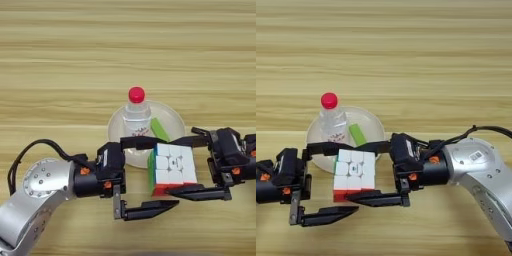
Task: Move the objects on the table
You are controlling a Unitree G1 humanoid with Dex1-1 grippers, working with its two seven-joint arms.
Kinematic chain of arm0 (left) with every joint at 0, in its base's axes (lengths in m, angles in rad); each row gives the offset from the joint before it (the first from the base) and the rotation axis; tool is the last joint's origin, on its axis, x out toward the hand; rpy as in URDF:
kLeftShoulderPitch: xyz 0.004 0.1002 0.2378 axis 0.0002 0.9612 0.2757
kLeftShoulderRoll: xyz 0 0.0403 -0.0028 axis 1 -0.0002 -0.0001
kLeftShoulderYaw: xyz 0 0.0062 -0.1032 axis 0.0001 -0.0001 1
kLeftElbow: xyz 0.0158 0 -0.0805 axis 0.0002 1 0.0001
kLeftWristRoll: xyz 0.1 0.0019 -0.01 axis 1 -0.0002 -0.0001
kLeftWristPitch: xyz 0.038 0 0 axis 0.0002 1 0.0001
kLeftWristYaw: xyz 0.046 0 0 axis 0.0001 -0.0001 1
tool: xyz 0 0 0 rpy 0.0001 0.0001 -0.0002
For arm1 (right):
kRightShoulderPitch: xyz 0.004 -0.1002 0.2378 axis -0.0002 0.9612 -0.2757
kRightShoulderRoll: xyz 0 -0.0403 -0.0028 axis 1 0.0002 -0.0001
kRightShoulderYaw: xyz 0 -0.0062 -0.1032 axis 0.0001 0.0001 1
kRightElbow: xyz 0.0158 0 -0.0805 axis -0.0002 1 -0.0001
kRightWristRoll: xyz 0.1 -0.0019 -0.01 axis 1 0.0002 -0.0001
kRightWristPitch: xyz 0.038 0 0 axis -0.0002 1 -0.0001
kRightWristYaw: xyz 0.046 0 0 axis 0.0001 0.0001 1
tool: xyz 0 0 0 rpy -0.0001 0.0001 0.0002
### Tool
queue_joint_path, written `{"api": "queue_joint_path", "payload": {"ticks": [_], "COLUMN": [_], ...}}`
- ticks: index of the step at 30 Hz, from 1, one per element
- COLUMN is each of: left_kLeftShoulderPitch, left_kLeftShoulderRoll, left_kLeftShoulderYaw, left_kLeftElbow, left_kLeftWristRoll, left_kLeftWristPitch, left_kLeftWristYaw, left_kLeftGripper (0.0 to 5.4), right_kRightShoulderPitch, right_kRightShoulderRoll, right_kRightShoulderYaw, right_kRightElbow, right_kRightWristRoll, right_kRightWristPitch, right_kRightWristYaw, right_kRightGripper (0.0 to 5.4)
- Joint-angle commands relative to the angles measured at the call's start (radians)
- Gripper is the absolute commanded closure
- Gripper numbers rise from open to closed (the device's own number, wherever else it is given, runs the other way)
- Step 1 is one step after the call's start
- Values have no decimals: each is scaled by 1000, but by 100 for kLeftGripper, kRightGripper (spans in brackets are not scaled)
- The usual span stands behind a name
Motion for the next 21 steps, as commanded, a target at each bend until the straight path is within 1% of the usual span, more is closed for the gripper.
{"api": "queue_joint_path", "payload": {"ticks": [1, 3, 8, 19, 21], "left_kLeftShoulderPitch": [-7, -7, -5, -3, -2], "left_kLeftShoulderRoll": [7, 7, 6, 5, 5], "left_kLeftShoulderYaw": [-5, -6, -6, -8, -8], "left_kLeftElbow": [3, 4, 5, 8, 8], "left_kLeftWristRoll": [16, 16, 18, 23, 23], "left_kLeftWristPitch": [-13, -15, -19, -24, -25], "left_kLeftWristYaw": [-7, -7, -8, -11, -11], "left_kLeftGripper": [17, 27, 90, 201, 213], "right_kRightShoulderPitch": [-19, -18, -17, -16, -15], "right_kRightShoulderRoll": [-3, -3, -5, -6, -5], "right_kRightShoulderYaw": [-3, -3, -1, 0, 0], "right_kRightElbow": [-1, -1, -1, -1, -1], "right_kRightWristRoll": [6, 6, 4, 2, 2], "right_kRightWristPitch": [8, 8, 7, 4, 4], "right_kRightWristYaw": [0, 1, 3, 7, 7], "right_kRightGripper": [206, 206, 206, 206, 206]}}
